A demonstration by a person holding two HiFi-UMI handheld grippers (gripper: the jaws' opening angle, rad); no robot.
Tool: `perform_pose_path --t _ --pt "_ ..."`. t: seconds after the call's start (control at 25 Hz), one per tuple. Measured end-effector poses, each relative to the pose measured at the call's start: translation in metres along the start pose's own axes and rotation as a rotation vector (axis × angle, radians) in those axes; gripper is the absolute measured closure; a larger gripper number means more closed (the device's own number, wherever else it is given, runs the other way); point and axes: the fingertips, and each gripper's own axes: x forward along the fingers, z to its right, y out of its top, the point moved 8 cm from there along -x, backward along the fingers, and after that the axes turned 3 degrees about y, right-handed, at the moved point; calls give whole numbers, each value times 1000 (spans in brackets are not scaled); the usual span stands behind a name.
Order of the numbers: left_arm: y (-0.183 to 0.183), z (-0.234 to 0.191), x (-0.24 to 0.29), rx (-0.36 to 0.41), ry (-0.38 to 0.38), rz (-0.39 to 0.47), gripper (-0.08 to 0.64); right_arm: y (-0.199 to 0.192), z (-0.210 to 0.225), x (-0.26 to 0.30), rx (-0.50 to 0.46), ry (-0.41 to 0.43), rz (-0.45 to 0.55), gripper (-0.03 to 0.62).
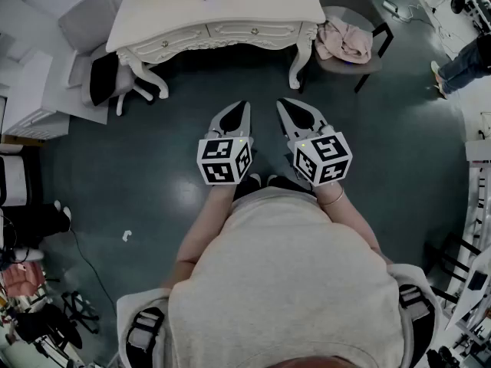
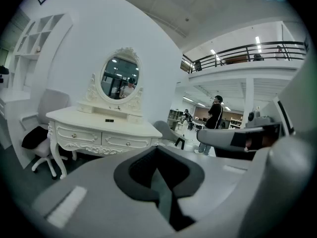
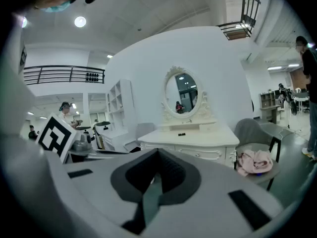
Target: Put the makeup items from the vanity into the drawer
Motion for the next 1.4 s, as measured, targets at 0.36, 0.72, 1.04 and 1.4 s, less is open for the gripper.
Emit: perform_pose_path --t 0.36,0.72,1.04,1.4 --pt "-5 7 2 8 -16 -22 551 -9 4 6 4 1 -15 584" --pt "-3 28 10 29 -91 23 551 -17 16 -7 61 46 22 584" --pt "-11 39 20 21 -57 -1 551 -31 26 -11 113 96 0 584" --pt "-1 10 57 15 -55 -7 551 -24 50 32 139 108 13 584"
